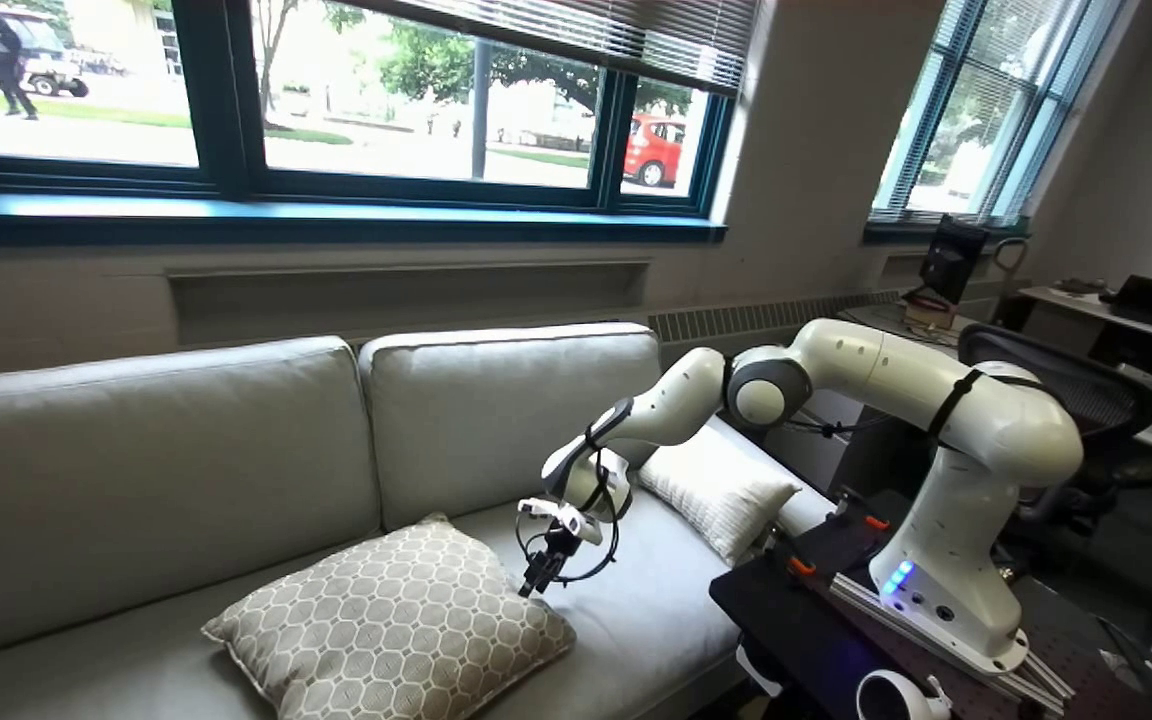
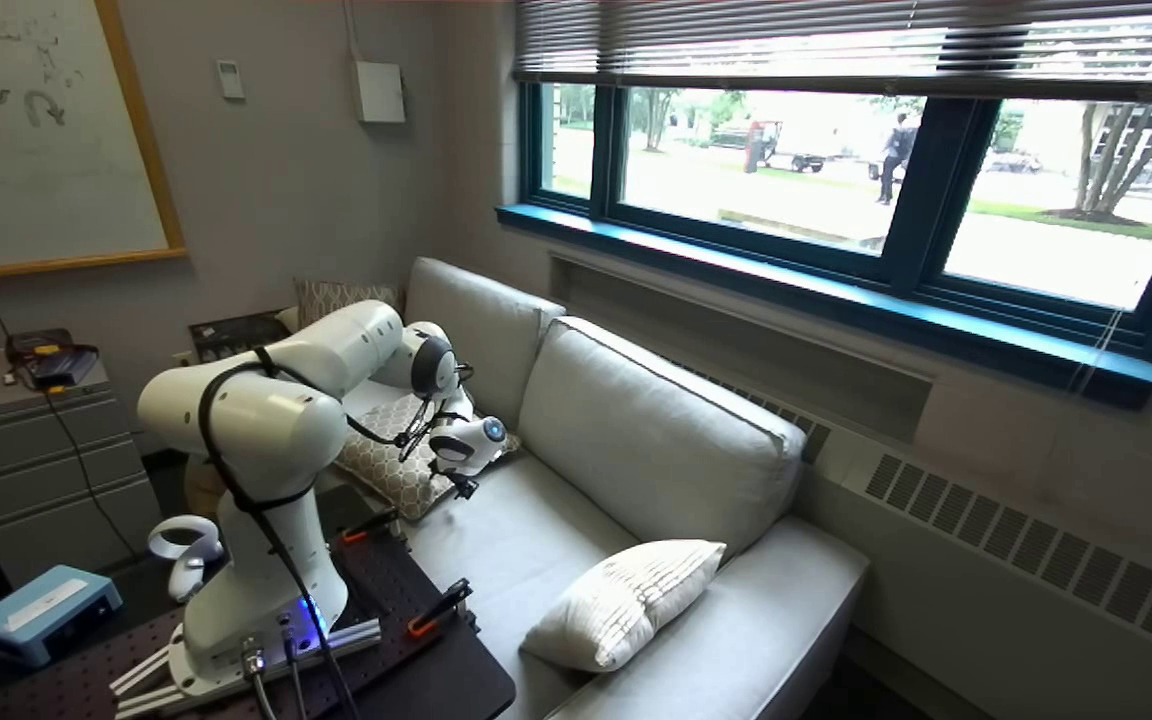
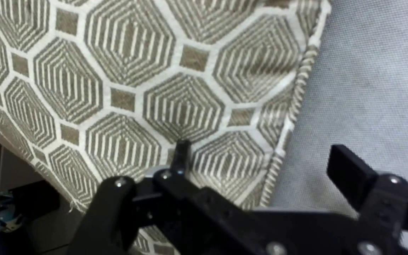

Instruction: Place the small pillow against the right armrest, move the pillow in the middle of the couch to the right side of the couch

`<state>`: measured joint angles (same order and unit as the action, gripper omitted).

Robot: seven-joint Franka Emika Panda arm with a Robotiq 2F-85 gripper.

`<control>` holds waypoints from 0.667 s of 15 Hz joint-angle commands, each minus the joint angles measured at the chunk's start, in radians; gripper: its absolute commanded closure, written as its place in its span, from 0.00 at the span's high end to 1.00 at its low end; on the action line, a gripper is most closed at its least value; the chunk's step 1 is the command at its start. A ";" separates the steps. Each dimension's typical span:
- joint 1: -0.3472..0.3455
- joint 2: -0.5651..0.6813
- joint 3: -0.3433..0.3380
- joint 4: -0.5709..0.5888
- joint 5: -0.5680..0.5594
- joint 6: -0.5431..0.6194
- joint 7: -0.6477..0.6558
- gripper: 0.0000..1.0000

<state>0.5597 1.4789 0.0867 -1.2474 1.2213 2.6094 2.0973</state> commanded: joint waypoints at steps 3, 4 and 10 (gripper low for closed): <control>-0.089 0.000 0.119 -0.053 -0.012 0.093 -0.078 1.00; -0.115 0.000 0.147 -0.069 0.013 0.123 -0.127 1.00; -0.329 0.001 0.303 -0.085 0.211 0.132 -0.565 1.00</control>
<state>0.3367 1.4795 0.3211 -1.3261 1.3544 2.7656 1.7284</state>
